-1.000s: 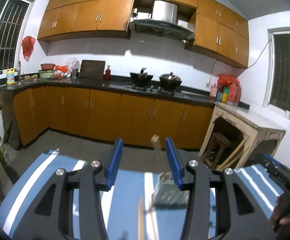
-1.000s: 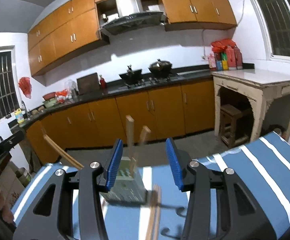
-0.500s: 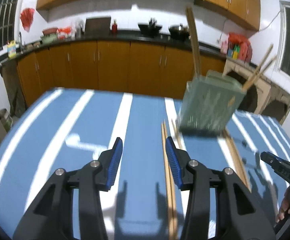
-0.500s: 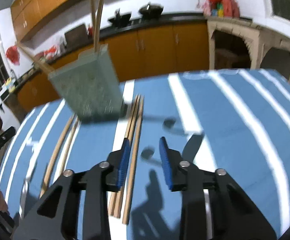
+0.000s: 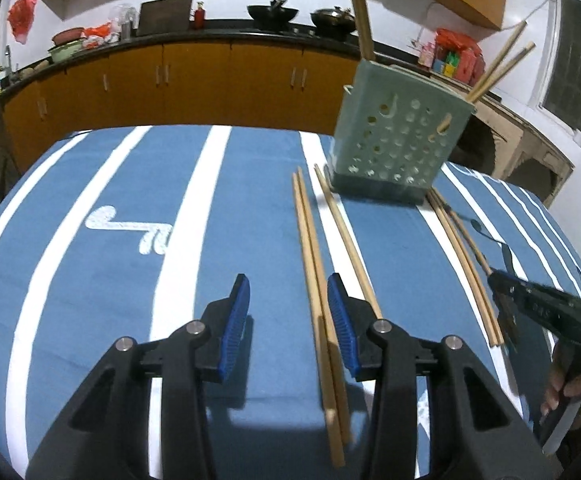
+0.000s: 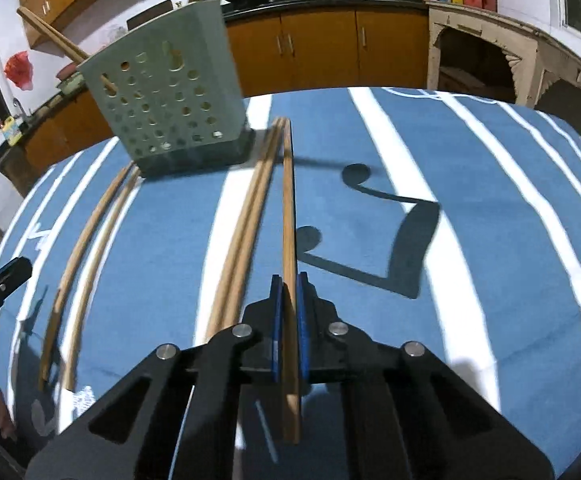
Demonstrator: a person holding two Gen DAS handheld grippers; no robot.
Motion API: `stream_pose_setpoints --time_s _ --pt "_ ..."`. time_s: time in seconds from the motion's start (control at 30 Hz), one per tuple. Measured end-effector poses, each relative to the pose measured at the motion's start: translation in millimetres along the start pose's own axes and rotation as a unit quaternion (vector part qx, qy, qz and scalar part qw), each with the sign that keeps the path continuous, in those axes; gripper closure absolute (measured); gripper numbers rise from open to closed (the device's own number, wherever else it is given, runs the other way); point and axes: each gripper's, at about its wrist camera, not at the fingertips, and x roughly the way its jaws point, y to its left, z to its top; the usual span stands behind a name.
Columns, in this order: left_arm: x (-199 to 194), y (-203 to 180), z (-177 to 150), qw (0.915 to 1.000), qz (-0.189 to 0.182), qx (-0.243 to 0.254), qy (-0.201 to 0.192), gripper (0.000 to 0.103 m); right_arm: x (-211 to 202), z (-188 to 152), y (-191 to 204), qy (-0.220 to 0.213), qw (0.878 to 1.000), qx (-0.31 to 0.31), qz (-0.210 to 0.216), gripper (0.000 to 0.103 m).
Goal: Organize utensils
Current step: 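Grasp a chopstick on the cloth with the right tool while the left tool grasps another, then lift both held chopsticks and carry them above the green holder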
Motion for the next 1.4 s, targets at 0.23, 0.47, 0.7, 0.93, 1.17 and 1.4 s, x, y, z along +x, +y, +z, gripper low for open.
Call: stream_pose_setpoints --time_s 0.23,0.47,0.7,0.93,1.17,1.4 --pt "16.1 -7.4 -5.4 0.9992 -0.009 0.011 0.037 0.082 -2.4 1.4 -27.5 0.002 0.999 0.043 -0.010 0.095" --pt "25.6 -16.4 -8.5 0.9981 0.001 0.033 0.052 0.087 -2.8 0.8 -27.3 0.001 0.999 0.041 -0.011 0.095" --pt "32.1 -9.6 -6.7 0.9976 0.024 0.025 0.061 0.095 -1.4 3.5 -26.4 0.000 0.999 0.037 -0.016 0.095" --pt "37.3 17.0 4.2 0.9972 0.039 -0.008 0.063 0.095 -2.4 3.9 -33.8 0.001 0.999 0.044 -0.018 0.095" --pt "25.5 21.3 -6.7 0.9978 0.014 0.005 0.064 0.094 -7.0 -2.1 -34.7 -0.001 0.999 0.037 -0.012 0.095" --pt "20.6 19.5 -12.9 0.9980 0.007 0.008 0.062 0.093 -7.5 -3.6 -31.7 -0.003 0.999 0.029 -0.019 0.095"
